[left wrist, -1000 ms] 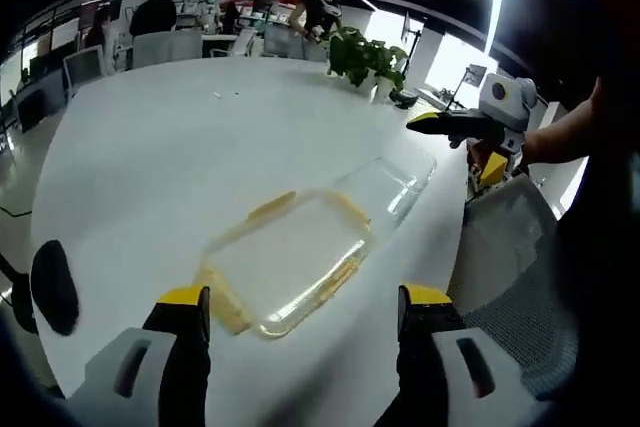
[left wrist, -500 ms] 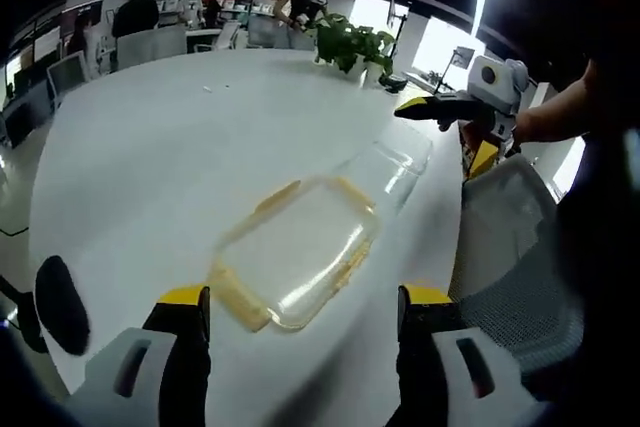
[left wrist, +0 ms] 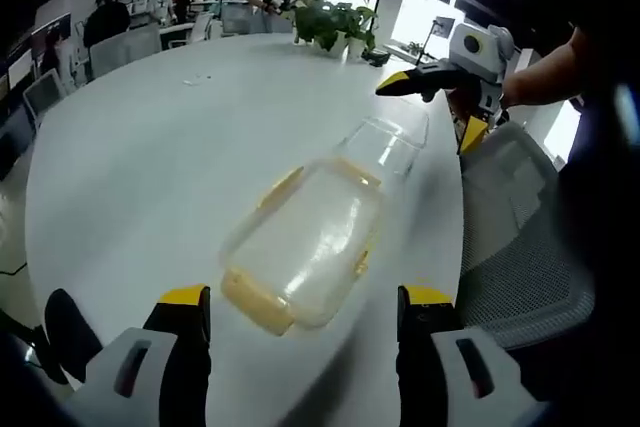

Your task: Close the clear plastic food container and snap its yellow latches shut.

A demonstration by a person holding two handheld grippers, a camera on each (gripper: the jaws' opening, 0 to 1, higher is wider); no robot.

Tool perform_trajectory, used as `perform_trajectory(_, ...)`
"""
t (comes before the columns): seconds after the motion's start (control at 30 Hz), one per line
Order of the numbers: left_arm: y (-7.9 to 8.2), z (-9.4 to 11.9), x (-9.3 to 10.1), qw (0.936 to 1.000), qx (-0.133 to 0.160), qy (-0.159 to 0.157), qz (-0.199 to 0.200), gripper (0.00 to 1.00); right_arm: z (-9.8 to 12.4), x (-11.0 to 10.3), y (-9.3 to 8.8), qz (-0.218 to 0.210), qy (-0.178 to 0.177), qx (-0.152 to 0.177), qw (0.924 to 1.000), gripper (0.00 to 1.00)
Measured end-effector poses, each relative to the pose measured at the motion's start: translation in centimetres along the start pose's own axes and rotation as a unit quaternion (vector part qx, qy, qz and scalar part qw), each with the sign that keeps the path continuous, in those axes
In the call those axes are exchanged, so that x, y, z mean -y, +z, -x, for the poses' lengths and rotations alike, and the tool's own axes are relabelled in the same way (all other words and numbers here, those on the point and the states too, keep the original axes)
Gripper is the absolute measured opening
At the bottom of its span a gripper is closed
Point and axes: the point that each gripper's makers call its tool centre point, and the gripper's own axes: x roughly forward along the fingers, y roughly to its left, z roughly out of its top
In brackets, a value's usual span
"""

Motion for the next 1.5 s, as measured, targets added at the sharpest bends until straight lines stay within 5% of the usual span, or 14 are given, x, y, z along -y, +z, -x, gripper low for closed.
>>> perform_trajectory(1.03, -1.0, -1.0, -0.9, 0.9951, -0.061, -0.026, -0.074, 0.72, -2.5, -0.4, -0.9, 0.046, 0.048, -0.042, 0.9969, 0.75)
perform_trajectory(1.5, -1.9, -1.3, -1.6, 0.9892, -0.089, -0.037, -0.111, 0.70, -3.3, -0.6, -2.5, 0.108, 0.073, -0.097, 0.9868, 0.69)
